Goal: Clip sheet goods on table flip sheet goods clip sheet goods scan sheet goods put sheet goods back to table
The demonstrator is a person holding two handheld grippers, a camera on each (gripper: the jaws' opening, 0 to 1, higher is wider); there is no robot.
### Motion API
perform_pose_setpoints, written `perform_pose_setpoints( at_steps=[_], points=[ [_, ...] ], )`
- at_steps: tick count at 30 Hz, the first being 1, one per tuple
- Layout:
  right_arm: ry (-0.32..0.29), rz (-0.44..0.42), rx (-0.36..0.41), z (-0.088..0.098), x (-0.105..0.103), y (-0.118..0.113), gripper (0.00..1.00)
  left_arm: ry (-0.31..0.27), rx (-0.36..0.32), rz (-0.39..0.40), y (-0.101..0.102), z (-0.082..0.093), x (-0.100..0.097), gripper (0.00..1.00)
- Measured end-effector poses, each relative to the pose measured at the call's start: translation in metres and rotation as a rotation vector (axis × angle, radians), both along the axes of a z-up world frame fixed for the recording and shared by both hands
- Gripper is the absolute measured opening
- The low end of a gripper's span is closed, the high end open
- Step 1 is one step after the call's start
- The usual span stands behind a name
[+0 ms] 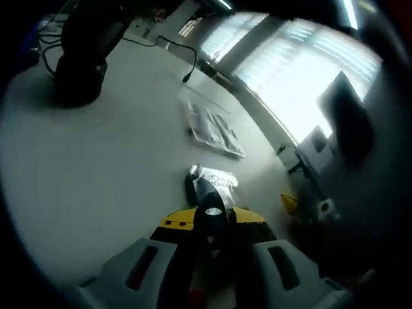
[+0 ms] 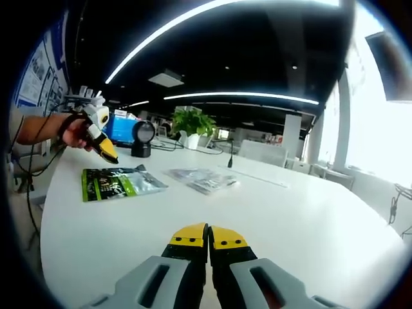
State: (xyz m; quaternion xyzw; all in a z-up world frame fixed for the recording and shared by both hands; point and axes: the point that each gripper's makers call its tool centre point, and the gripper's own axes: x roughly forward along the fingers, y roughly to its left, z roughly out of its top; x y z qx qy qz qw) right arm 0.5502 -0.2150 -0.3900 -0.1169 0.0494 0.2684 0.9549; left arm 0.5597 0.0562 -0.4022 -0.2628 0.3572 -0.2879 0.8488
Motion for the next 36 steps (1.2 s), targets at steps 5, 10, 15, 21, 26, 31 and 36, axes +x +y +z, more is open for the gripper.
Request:
perform_pose_setpoints(
  at_steps=[5,10,15,21,26,31,36],
  points=[
    [0.002,-0.002,0.006,0.000,0.001,-0.001,0.00,0.046,-0.009,-0.009,-0.003,-0.003,-0.002,0.10],
    [0.001,-0.004,0.005,0.000,0.001,-0.002,0.00,0.073,-0.002,-0.015,-0.005,-0.009,-0.005,0.10],
    [0.000,-0.003,0.004,0.000,-0.001,0.000,0.00,0.075,0.016,-0.022,-0.008,-0.010,-0.008,0.10],
    [0.000,-0.001,0.013,0.001,-0.001,0.000,0.00,0.090,0.026,-0.039,-0.011,-0.011,-0.012,0.10],
    [0.001,0.000,0.015,0.001,-0.002,0.000,0.00,0.093,0.028,-0.034,-0.013,-0.012,-0.013,0.10],
    [0.003,0.001,0.025,0.002,-0.002,0.001,0.00,0.101,0.024,-0.028,-0.013,-0.016,-0.016,0.07],
    [0.002,0.002,0.016,0.001,-0.003,0.002,0.00,0.117,0.003,-0.038,-0.020,-0.015,-0.024,0.04]
  ],
)
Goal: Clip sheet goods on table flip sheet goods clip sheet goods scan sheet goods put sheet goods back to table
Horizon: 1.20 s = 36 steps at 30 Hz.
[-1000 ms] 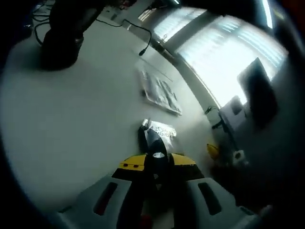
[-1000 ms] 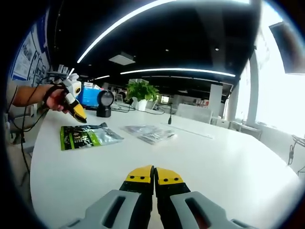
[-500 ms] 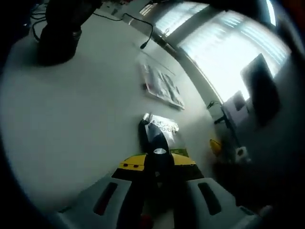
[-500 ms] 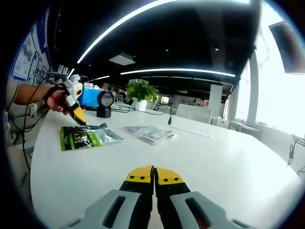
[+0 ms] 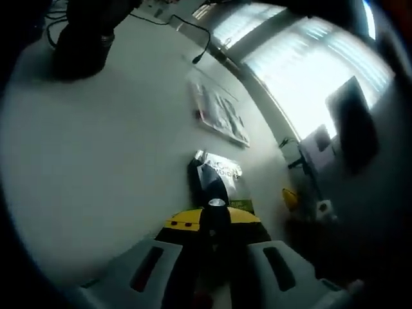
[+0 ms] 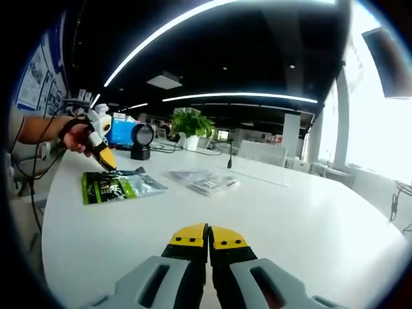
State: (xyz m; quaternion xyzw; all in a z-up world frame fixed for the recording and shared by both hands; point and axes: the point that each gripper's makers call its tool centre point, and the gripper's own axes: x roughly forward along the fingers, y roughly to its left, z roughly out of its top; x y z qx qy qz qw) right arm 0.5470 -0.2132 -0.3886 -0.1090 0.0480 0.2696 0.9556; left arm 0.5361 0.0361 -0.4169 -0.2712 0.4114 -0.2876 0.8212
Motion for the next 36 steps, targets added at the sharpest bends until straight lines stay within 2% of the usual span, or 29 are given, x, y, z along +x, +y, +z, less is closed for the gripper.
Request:
perform_pose_setpoints(
  at_steps=[3,10,14,18,21,26,36],
  points=[
    [0.000,-0.001,0.002,0.000,0.000,0.000,0.00,-0.013,0.017,-0.005,-0.001,-0.001,-0.001,0.04],
    [0.000,-0.001,0.000,0.000,-0.001,0.000,0.00,-0.015,0.002,0.001,-0.005,0.000,-0.007,0.04],
    [0.000,0.001,0.000,0.000,-0.001,0.001,0.00,-0.006,-0.024,0.012,-0.009,0.001,-0.010,0.00],
    [-0.002,0.006,-0.010,-0.001,-0.002,0.002,0.00,-0.034,-0.028,0.006,-0.017,0.006,-0.013,0.00],
    [-0.006,0.007,-0.011,0.000,-0.002,0.003,0.00,-0.046,-0.025,0.008,-0.015,0.011,-0.009,0.00],
    [-0.046,0.019,-0.035,0.004,-0.006,0.007,0.00,-0.063,-0.038,0.016,-0.013,0.018,-0.007,0.00],
    [-0.115,0.032,-0.075,0.014,-0.010,0.014,0.01,-0.076,-0.036,0.021,-0.008,0.022,-0.004,0.00]
  ],
)
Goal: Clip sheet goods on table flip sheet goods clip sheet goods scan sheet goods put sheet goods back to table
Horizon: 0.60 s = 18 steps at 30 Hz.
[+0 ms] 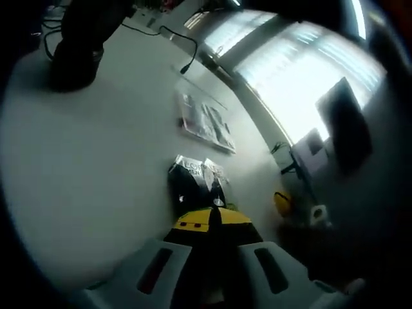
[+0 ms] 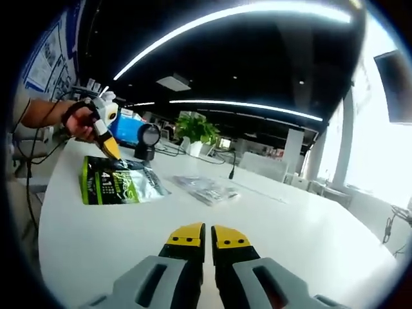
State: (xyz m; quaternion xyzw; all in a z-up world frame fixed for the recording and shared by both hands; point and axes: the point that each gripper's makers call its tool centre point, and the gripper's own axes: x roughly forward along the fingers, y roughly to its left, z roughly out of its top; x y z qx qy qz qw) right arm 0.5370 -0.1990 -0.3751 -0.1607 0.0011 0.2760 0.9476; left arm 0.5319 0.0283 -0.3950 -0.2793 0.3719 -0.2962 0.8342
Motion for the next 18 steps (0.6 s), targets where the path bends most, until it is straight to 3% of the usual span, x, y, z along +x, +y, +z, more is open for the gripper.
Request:
perform_pose_setpoints(
  at_steps=[6,11,18],
  points=[
    [-0.048,0.026,-0.045,0.006,-0.007,0.015,0.03,-0.008,-0.001,0.004,0.000,0.003,0.002,0.00],
    [-0.073,0.073,-0.154,0.000,-0.020,0.045,0.07,-0.006,-0.002,0.013,0.006,0.004,0.010,0.00],
    [-0.061,0.137,-0.134,0.002,-0.031,0.062,0.09,-0.013,-0.008,0.021,0.010,0.007,0.017,0.00]
  ],
)
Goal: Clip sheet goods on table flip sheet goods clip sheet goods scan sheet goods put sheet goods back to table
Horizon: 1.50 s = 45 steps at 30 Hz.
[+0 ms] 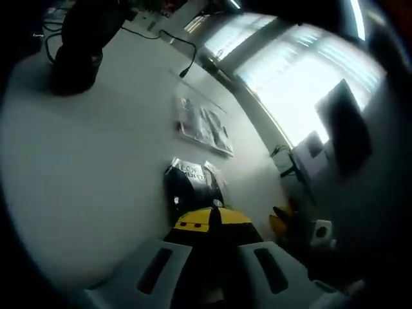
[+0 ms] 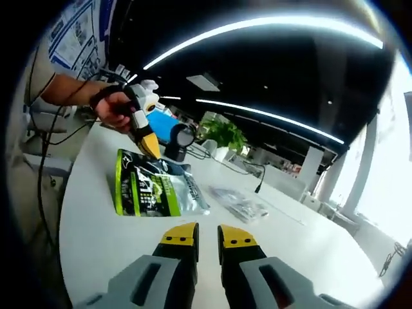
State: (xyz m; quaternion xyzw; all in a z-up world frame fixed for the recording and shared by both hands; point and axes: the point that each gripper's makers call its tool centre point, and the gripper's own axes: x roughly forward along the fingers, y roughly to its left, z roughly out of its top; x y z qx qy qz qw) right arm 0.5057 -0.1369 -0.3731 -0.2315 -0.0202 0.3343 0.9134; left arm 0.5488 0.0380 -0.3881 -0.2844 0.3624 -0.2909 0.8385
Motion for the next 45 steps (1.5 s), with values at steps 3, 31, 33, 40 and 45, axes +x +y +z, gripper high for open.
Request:
perform_pose_setpoints(
  at_steps=[3,31,33,40,45],
  points=[
    [-0.004,0.008,0.005,0.002,-0.002,0.001,0.09,-0.008,-0.001,0.000,0.000,0.002,0.001,0.00],
    [0.060,0.125,0.045,0.011,-0.040,0.062,0.11,-0.038,-0.011,0.016,-0.005,0.012,-0.010,0.00],
    [0.065,0.132,0.044,0.009,-0.042,0.065,0.12,-0.039,-0.013,0.015,-0.006,0.013,-0.011,0.00],
    [0.082,0.164,0.056,0.007,-0.050,0.079,0.13,-0.047,-0.016,0.014,-0.009,0.014,-0.014,0.00],
    [0.092,0.202,0.061,0.005,-0.057,0.092,0.18,-0.047,-0.020,0.020,-0.009,0.014,-0.014,0.00]
  ],
)
